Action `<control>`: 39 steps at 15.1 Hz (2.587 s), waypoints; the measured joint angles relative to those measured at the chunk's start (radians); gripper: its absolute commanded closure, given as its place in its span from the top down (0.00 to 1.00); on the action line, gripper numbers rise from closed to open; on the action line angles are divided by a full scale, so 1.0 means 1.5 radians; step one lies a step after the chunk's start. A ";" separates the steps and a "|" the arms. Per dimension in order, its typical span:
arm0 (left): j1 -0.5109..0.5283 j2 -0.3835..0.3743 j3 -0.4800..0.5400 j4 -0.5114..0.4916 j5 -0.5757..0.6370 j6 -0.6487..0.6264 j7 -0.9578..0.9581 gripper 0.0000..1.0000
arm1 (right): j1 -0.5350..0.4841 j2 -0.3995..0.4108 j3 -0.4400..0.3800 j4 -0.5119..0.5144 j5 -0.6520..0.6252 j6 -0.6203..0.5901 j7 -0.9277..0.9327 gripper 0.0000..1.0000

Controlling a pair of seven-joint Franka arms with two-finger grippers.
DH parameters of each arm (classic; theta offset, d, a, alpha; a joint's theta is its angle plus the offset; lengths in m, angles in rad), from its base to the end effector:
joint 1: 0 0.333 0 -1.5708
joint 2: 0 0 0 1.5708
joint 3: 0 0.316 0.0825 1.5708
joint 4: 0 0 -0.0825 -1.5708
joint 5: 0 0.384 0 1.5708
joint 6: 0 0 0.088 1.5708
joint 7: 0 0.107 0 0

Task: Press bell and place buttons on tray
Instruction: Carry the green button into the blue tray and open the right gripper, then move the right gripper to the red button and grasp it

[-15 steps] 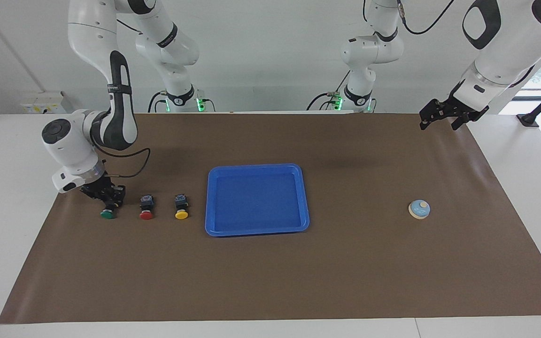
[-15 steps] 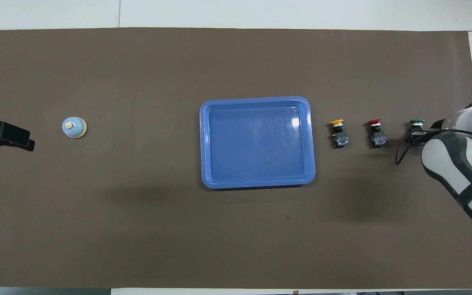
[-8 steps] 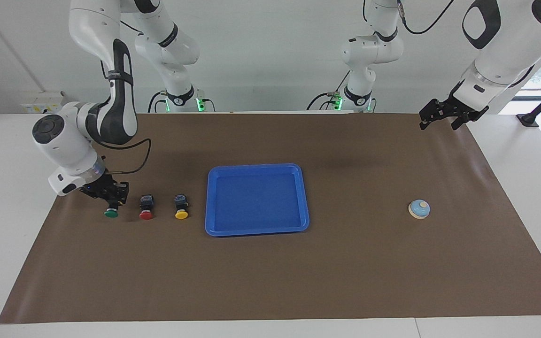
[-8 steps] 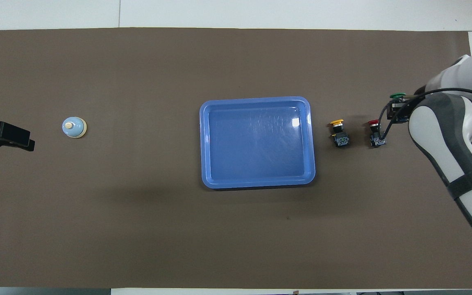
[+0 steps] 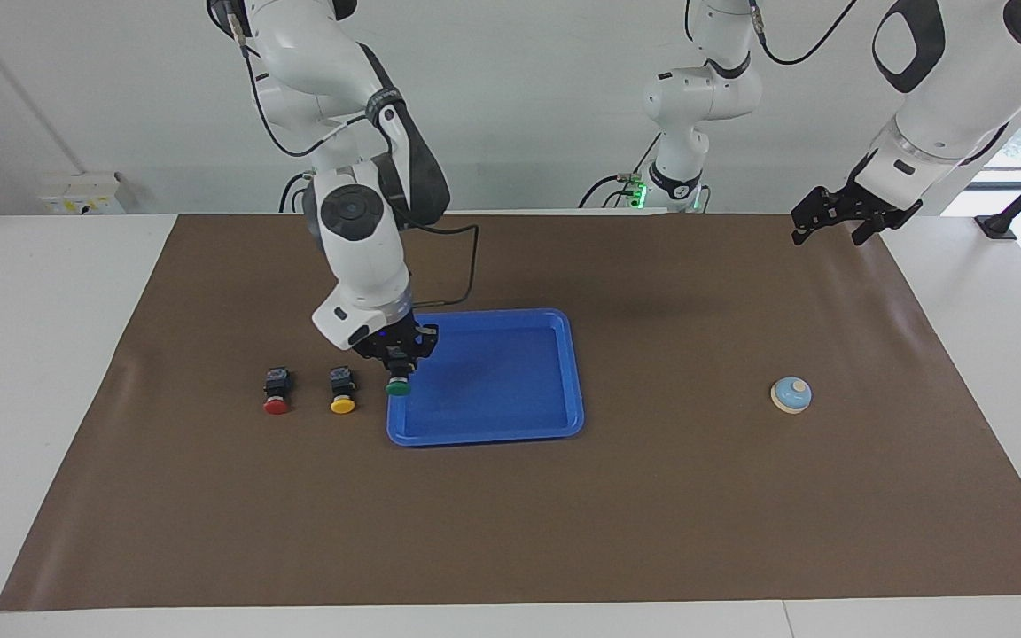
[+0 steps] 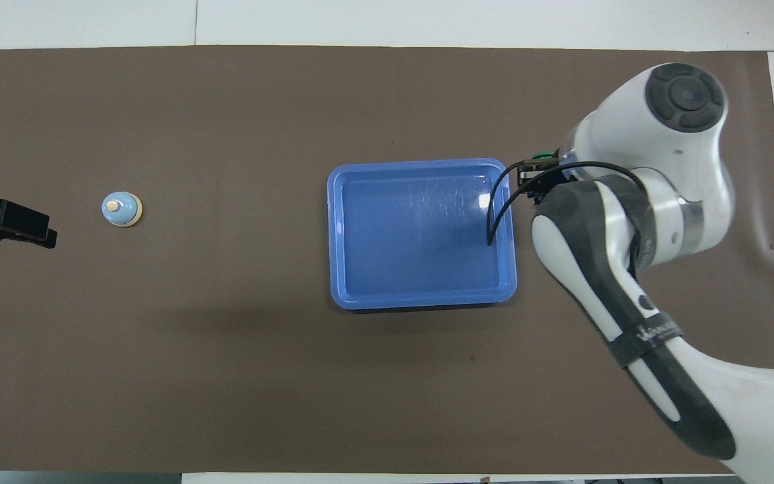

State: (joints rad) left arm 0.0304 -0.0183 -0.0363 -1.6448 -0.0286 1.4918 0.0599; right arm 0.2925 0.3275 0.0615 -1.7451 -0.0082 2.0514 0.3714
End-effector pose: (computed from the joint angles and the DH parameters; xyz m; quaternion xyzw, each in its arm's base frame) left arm 0.5375 -0.0066 0.5936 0.9971 -0.0330 -0.0669 0.0158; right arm 0.6032 0.2191 0.3848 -0.9999 0.0083 0.0118 0.0022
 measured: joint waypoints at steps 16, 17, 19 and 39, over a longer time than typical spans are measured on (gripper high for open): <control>0.000 0.000 0.000 0.000 0.000 0.000 0.000 1.00 | 0.047 0.039 0.000 -0.092 0.001 0.108 0.043 1.00; 0.000 0.000 0.000 0.000 0.000 0.000 0.000 1.00 | 0.047 0.035 -0.001 -0.089 0.001 0.104 0.043 1.00; 0.000 0.000 0.000 0.000 0.000 0.000 0.000 1.00 | 0.039 0.016 -0.010 -0.062 -0.001 0.066 0.041 1.00; 0.000 0.000 0.000 0.000 0.000 0.000 0.000 1.00 | -0.234 -0.010 -0.023 -0.148 -0.003 0.152 -0.310 1.00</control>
State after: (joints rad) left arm 0.0304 -0.0183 -0.0363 -1.6448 -0.0286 1.4918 0.0599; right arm -0.0582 0.3118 0.0273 -1.9664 -0.0130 2.2788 -0.0938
